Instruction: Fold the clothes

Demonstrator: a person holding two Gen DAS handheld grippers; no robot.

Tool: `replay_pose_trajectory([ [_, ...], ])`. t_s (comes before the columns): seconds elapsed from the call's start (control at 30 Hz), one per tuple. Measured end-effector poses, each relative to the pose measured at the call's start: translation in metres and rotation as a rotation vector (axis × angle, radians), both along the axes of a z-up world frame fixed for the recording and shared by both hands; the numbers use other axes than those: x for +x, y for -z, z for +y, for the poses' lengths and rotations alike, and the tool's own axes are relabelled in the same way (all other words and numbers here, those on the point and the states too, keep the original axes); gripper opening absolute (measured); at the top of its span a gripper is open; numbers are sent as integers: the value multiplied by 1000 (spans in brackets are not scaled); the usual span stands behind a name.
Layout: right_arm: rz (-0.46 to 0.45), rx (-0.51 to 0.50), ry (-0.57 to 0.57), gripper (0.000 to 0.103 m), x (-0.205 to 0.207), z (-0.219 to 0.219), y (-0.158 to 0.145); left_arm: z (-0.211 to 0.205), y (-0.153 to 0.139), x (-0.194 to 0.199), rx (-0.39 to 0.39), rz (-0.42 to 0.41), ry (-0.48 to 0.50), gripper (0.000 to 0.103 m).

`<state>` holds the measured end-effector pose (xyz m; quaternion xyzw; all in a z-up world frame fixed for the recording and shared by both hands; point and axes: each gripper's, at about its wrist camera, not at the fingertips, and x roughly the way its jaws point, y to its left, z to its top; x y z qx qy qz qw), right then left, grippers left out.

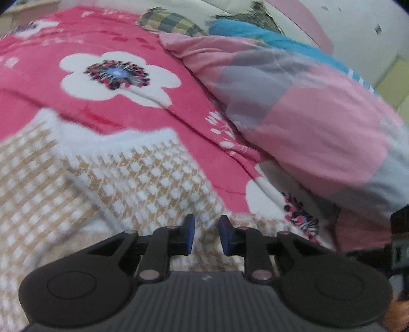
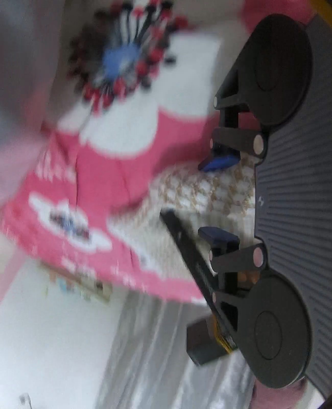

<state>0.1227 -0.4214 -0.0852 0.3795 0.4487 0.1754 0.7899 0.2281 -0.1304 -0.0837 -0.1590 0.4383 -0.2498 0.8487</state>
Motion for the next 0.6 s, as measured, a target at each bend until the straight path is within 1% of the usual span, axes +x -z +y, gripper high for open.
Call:
replay_pose_trajectory([
  [0.03,-36,-43,-23,48,-1,7,-6,8,-3,-4,-31,11,1,29],
  [0.1,-83,-98,-44,49,-3,17,-12,24,-8,-12,-98,47,26,30],
  [0.17,-113,-67,-2,49,-7,15,-14,38,-9,-20,-183,112,65,31],
  [0.27,-142,-9,103,50,-14,2,-14,44,-7,-35,-243,166,119,35],
  [0.33,-142,-3,187,50,-22,-7,-14,39,-3,-44,-263,197,169,37],
  [0.4,-142,36,217,50,-31,-14,-15,27,1,-53,-264,223,219,41],
  [0.47,-138,74,168,49,-33,-14,-16,11,8,-62,-242,240,264,46],
  [0.53,-125,111,111,49,-34,-13,-15,-5,16,-70,-211,257,293,47],
  [0.6,-55,148,5,50,-19,4,-4,-11,18,-77,-211,259,305,47],
])
